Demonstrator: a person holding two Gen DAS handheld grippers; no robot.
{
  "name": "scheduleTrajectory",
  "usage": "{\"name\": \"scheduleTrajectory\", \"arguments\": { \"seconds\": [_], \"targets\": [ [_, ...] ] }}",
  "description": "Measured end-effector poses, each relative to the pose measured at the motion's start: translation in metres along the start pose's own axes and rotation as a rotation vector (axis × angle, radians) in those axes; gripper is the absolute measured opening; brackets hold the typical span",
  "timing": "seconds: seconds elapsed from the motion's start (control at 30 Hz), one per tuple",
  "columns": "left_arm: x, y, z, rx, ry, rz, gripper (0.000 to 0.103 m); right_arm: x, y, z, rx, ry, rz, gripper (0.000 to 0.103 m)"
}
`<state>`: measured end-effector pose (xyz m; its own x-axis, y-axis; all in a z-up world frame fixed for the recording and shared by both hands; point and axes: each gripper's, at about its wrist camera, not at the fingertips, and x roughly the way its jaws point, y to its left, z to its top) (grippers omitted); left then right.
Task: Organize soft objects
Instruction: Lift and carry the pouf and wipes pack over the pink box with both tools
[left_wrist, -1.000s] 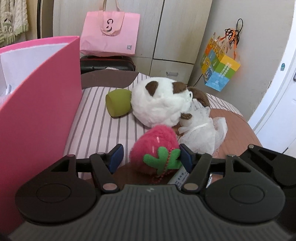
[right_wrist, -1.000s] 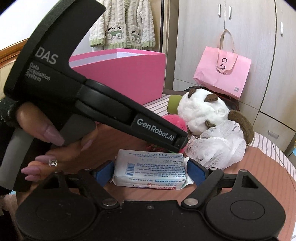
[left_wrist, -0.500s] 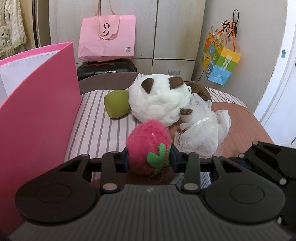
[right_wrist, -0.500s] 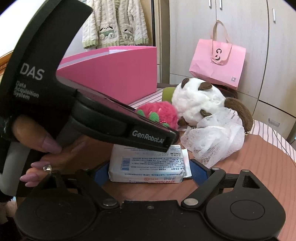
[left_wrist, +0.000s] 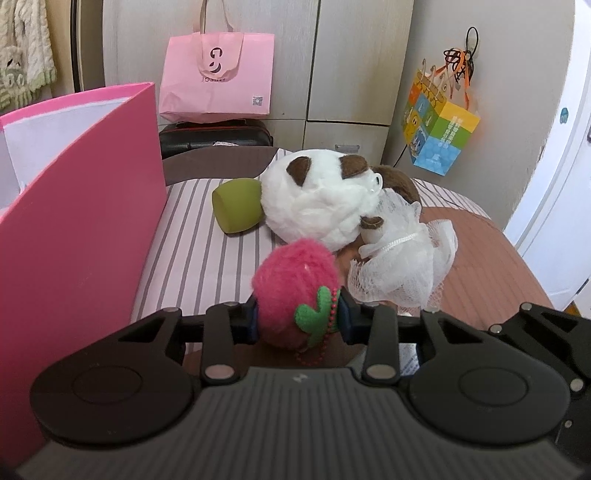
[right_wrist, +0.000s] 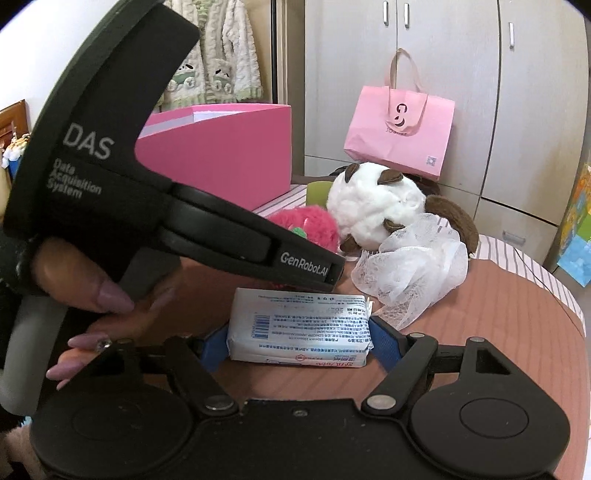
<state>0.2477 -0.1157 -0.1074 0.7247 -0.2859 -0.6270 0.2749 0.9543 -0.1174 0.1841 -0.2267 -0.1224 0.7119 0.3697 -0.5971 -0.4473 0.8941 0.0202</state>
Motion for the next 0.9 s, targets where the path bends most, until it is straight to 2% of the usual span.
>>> {"name": "scheduleTrajectory", "arguments": {
  "seconds": [0.13, 0.23, 0.33, 0.5, 0.7, 0.83, 0.9],
  "targets": [
    [-0.006, 0.002, -0.001, -0.003, -0.003, -0.011, 0.037, -0.004, 0.001, -0.003, 0.018, 0.001, -0.019, 0.082],
    [-0.019, 0.001, -0.009, 0.001, -0.036, -0.043, 0.037, -0.01, 0.011, -0.009, -0.017, 0.007, -0.038, 0.081],
    [-0.029, 0.0, -0.017, -0.005, -0.049, -0.058, 0.037, -0.022, 0.016, -0.017, 0.054, -0.015, -0.011, 0.081],
    [-0.043, -0.005, -0.031, 0.016, -0.059, -0.073, 0.037, -0.039, 0.021, -0.028, 0.111, -0.038, -0.032, 0.081],
    [-0.064, -0.01, -0.045, 0.027, -0.068, -0.108, 0.037, -0.055, 0.027, -0.042, 0.118, -0.04, -0.105, 0.081],
    [-0.078, -0.01, -0.053, 0.046, -0.069, -0.123, 0.037, -0.065, 0.028, -0.052, 0.097, -0.051, -0.017, 0.081],
    [-0.085, -0.01, -0.058, 0.065, -0.06, -0.121, 0.037, -0.068, 0.03, -0.053, 0.068, -0.033, -0.004, 0.081]
  ]
}}
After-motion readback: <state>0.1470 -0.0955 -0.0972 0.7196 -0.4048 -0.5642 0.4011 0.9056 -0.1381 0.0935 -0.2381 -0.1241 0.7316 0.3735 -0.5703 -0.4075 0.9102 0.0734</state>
